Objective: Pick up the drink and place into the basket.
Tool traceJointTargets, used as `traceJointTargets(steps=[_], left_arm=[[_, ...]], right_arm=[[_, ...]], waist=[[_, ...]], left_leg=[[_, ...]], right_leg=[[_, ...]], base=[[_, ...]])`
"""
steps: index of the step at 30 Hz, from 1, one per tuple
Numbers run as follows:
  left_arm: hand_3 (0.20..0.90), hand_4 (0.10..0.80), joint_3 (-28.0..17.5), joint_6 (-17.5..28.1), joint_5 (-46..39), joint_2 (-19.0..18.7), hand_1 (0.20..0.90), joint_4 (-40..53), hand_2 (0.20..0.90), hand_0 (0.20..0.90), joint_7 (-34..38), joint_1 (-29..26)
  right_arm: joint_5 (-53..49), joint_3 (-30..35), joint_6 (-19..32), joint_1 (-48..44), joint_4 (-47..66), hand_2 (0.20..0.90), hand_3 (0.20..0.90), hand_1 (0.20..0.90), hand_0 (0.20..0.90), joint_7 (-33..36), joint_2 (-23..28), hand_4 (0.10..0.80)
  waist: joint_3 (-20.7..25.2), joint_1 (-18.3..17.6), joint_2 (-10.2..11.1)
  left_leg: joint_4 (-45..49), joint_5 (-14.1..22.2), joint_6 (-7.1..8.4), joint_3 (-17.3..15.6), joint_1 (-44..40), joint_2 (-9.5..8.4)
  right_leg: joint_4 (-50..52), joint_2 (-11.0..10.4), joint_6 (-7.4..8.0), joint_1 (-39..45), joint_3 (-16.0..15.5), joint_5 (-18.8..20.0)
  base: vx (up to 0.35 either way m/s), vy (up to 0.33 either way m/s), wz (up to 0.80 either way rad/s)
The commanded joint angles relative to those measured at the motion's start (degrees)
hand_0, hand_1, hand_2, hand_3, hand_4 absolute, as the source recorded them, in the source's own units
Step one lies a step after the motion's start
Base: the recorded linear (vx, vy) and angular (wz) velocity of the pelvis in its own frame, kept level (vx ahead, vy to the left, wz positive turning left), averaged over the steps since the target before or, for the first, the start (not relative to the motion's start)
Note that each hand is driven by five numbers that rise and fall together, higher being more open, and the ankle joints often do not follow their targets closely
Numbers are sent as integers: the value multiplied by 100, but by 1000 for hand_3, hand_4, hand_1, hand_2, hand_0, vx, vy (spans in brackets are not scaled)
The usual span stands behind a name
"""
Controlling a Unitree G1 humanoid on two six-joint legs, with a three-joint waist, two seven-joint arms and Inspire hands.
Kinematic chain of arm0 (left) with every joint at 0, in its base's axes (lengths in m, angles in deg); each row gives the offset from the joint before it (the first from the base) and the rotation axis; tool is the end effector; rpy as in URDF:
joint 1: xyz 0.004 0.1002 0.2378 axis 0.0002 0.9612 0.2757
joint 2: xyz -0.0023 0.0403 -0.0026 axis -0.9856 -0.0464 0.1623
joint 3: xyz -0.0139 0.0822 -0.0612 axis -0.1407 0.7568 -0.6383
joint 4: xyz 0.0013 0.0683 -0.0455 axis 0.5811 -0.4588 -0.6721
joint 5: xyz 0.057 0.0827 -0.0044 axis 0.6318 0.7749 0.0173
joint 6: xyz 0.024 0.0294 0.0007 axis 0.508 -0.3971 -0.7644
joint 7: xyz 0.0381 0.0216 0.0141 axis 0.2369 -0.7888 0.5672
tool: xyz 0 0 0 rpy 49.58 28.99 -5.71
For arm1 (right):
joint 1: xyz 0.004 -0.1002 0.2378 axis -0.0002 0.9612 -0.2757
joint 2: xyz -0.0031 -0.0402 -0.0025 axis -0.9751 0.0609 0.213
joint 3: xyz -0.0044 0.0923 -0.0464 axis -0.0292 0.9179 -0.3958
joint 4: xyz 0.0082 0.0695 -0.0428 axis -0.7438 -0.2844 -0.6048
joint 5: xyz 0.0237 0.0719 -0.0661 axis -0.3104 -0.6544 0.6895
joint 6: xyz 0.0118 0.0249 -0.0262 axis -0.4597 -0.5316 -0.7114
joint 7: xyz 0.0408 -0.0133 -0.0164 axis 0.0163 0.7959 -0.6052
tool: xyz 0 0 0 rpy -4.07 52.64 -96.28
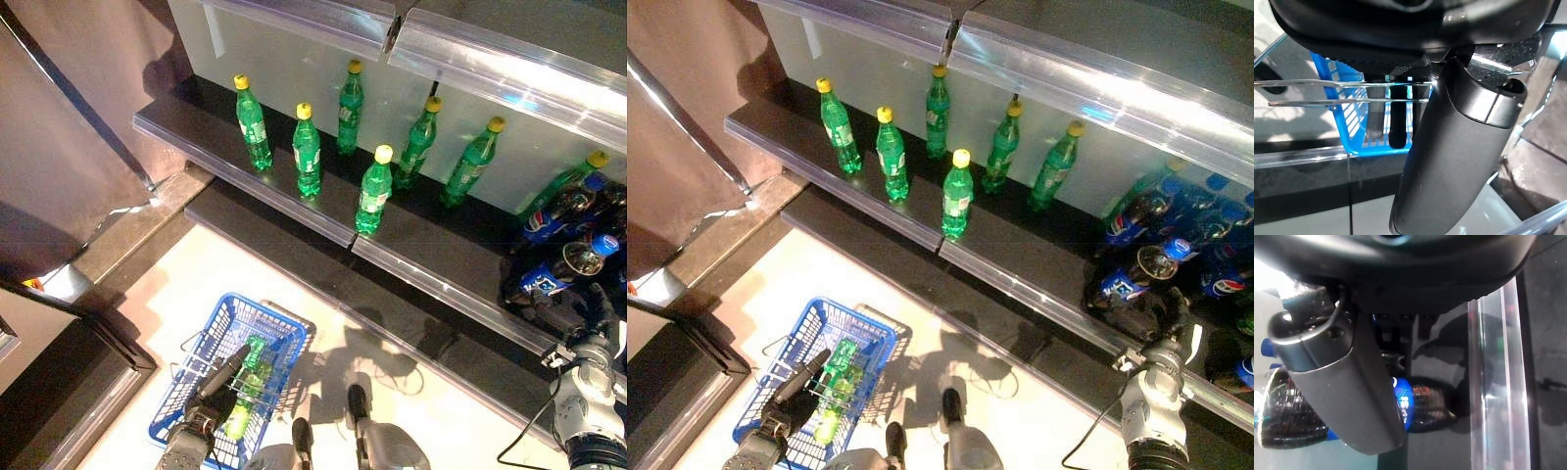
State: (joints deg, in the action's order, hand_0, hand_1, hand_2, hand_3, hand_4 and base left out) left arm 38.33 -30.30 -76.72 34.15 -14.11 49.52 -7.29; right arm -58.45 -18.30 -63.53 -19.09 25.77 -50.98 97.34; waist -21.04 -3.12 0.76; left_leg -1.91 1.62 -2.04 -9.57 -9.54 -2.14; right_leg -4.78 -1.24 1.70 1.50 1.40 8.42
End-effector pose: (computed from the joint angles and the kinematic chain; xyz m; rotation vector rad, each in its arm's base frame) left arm 0.1320 0.2387 -0.0735 -0.9634 0.5578 0.4380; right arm 0.1898 -0.3357 0.0337 0.1494 0.1367 -0.8046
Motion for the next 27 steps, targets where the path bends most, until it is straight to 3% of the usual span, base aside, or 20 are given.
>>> traceJointTargets(steps=[1, 15, 27], left_arm=[[200, 100, -157, 621, -221, -951, 300, 722, 300, 300, -1022, -670], [200, 100, -107, 637, -347, -1046, 300, 735, 300, 300, -1029, -713], [200, 100, -42, 590, -489, -1284, 300, 724, 300, 300, -999, -978]], right_arm=[[-114, 341, 613, -497, -142, 900, 900, 900, 900, 213, 871, 800], [198, 264, 563, -709, 107, 900, 900, 900, 900, 290, 1066, 800], [-472, 125, 700, -1208, -189, 900, 900, 900, 900, 418, 1189, 800]], waist=[[516, 191, -5], [392, 239, 1], [172, 324, 44]], left_leg=[[850, -73, -14, 605, 1039, -164], [911, -34, -41, 654, 1131, -175], [974, -14, -67, 685, 1310, -137]], right_leg=[[681, 165, 203, -65, -435, -512], [730, 196, 173, -139, -462, -564], [753, 250, 161, -248, -475, -561]], base=[[3, -11, 10], [2, -2, 3], [-11, -24, 1]])
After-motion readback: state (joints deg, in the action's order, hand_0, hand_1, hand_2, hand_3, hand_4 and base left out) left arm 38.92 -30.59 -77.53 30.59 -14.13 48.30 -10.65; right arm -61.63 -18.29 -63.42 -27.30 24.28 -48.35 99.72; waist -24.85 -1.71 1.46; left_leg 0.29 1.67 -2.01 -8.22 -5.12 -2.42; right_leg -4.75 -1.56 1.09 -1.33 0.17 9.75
